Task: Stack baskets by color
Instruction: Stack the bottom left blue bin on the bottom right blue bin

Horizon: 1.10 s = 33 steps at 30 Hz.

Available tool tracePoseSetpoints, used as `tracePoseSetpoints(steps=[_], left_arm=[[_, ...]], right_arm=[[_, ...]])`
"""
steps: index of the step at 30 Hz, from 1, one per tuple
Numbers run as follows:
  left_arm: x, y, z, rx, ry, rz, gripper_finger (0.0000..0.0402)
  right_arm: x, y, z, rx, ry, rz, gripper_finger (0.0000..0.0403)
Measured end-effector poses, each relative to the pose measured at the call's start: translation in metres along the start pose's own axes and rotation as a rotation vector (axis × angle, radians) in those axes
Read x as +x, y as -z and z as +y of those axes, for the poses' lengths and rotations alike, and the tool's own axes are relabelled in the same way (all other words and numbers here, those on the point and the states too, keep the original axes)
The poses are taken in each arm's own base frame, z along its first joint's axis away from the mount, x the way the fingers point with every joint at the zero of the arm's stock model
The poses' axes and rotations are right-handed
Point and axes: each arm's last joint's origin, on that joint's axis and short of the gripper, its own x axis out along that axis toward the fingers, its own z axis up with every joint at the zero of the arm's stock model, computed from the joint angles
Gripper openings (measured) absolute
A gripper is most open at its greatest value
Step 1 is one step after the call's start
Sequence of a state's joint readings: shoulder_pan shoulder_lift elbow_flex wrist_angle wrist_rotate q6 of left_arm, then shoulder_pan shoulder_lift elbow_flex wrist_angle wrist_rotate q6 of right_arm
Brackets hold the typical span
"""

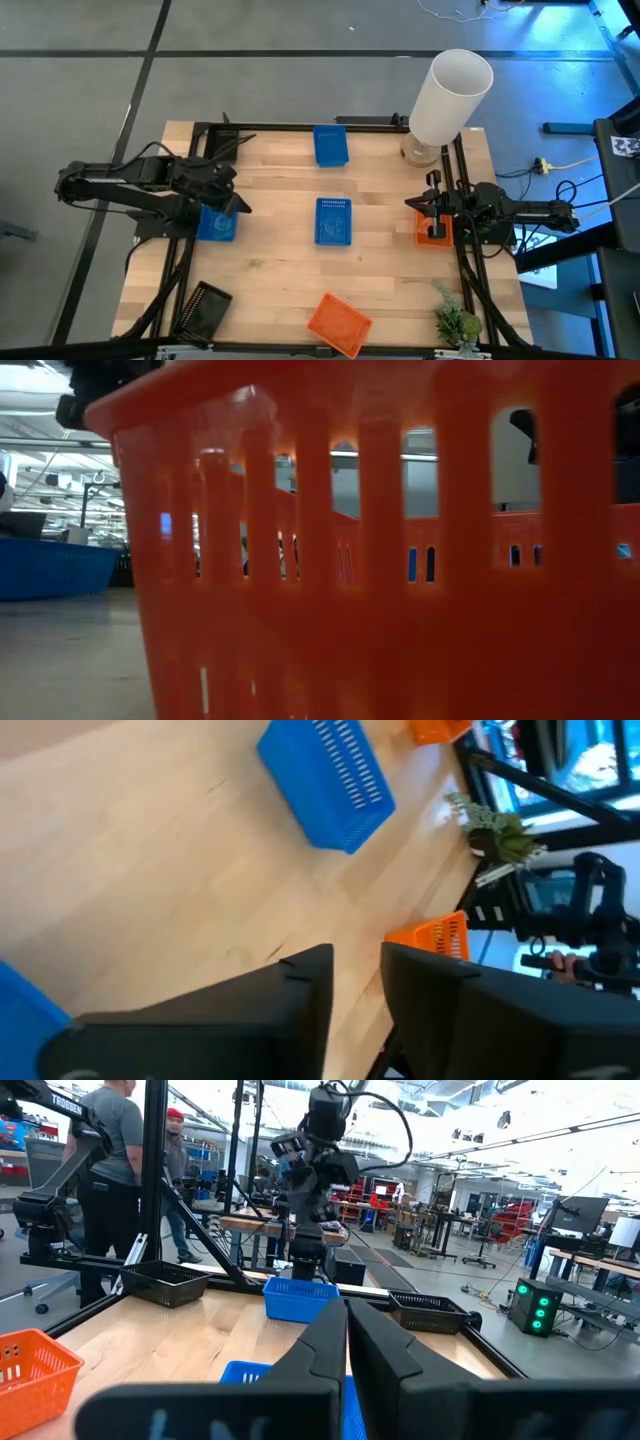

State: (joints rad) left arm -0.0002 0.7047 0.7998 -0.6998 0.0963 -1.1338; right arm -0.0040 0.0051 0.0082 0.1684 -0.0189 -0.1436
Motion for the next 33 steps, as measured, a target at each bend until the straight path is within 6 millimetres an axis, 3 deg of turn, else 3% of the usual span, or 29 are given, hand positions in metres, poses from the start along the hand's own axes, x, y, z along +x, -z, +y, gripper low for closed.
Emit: tracePoseSetpoints(steps=[8, 20, 33], left_arm=[[0.012, 0.006, 0.012, -0.090, -0.196, 0.067, 0.0105], [0.036, 0.015, 0.023, -0.318, -0.511, -0.069, 0.0102], [0.067, 0.024, 0.029, -0.344, -0.715, -0.041, 0.0102]], right_arm=[[0.000, 0.000, 0.000, 0.000, 0.000, 0.000, 0.0016], [0.000, 0.000, 0.000, -0.001, 0.000, 0.001, 0.0016], [0.000, 0.000, 0.000, -0.023, 0.000, 0.001, 0.0016]])
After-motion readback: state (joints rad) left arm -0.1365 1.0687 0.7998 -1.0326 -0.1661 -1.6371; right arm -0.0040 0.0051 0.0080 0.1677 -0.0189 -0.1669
